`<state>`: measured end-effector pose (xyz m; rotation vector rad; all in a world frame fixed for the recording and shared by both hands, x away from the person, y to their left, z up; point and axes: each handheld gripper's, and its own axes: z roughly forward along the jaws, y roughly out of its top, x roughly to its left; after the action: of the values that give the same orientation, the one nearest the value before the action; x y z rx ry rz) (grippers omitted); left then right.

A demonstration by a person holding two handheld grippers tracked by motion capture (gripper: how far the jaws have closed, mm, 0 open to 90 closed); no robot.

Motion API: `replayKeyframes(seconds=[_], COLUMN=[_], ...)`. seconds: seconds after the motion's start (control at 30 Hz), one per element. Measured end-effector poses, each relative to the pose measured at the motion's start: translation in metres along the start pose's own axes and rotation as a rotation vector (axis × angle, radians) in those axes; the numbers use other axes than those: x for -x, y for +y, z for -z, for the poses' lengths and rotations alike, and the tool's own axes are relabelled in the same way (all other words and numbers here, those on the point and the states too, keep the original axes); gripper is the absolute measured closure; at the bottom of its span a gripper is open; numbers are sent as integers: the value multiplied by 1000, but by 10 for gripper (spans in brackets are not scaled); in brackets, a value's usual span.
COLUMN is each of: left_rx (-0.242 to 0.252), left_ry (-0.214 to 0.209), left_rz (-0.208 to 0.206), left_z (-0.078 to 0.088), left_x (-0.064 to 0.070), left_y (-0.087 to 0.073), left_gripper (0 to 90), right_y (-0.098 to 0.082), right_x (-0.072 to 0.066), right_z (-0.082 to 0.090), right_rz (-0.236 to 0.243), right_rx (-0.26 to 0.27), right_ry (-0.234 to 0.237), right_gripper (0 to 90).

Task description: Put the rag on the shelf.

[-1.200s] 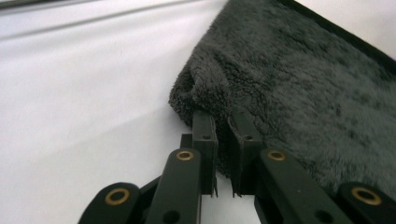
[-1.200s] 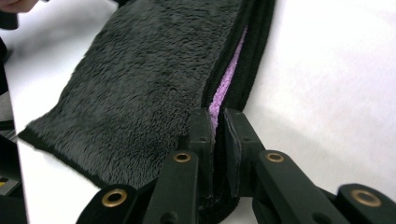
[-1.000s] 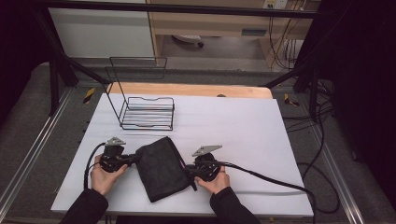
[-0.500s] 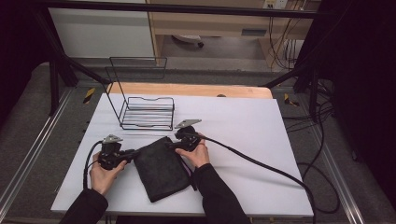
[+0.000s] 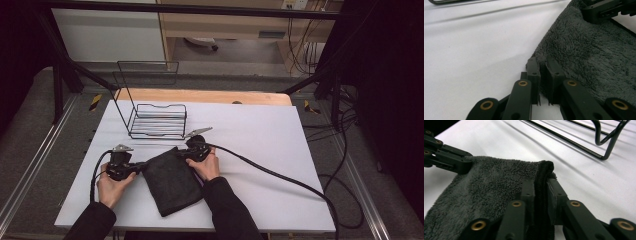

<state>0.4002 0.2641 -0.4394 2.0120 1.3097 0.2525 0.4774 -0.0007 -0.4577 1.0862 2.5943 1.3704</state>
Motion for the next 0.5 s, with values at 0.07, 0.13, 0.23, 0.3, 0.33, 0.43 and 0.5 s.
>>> replayKeyframes(seconds=[0.07,0.13,0.23,0.3,0.33,0.43,0.5], left_rx=[8,18,41,43,50,60,70], left_ry=[-4,-8,-6,0,3,9,2], left_rz=[-8,-12,-29,-50,-57,-71,-78], left_z=[0,0,-1,-5,-7,-18,-31], left_x=[0,0,2,5,7,13,18], left_y=[0,2,8,15,19,30,40], left_gripper=[825,825,826,826,827,826,824], right_y=[0,-1,-2,-4,-6,-11,-15], right_x=[-1,-3,-7,-8,-7,-5,-5], right_z=[3,7,15,20,23,33,39], right_rz=[1,0,-4,-16,-26,-64,-63], right_rx=[16,34,54,65,71,88,91], right_ry=[-12,-33,-83,-114,-129,-175,-224], right_gripper=[806,808,808,808,808,807,806])
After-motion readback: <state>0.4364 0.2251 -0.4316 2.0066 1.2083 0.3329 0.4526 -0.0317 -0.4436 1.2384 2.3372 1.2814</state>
